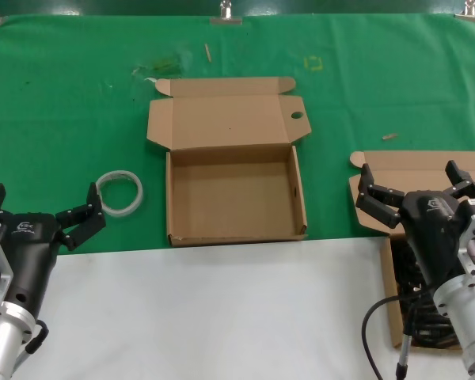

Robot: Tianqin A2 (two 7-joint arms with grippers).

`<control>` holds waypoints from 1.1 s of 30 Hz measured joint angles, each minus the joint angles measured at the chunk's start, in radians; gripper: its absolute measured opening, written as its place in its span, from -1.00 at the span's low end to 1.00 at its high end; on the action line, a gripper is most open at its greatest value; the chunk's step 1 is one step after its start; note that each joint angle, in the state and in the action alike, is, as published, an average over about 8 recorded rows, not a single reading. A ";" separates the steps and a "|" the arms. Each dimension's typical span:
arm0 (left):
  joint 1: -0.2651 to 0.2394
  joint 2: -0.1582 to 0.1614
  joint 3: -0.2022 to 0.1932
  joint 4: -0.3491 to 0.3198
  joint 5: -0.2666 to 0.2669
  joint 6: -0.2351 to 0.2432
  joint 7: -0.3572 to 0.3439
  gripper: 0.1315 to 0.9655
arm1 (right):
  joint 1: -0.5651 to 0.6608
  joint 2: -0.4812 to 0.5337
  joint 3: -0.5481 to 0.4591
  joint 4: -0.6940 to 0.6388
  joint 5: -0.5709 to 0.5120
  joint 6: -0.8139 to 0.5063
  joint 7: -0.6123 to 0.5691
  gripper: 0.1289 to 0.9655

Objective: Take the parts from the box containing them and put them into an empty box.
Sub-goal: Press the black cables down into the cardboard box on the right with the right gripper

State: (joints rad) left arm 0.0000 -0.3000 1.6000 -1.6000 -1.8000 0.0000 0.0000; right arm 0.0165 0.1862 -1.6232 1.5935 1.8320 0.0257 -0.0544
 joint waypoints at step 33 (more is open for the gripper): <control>0.000 0.000 0.000 0.000 0.000 0.000 0.000 1.00 | 0.000 0.000 0.000 0.000 0.000 0.000 0.000 1.00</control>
State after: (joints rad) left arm 0.0000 -0.3000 1.6000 -1.6000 -1.8000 0.0000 0.0000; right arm 0.0165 0.1862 -1.6232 1.5935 1.8320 0.0257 -0.0544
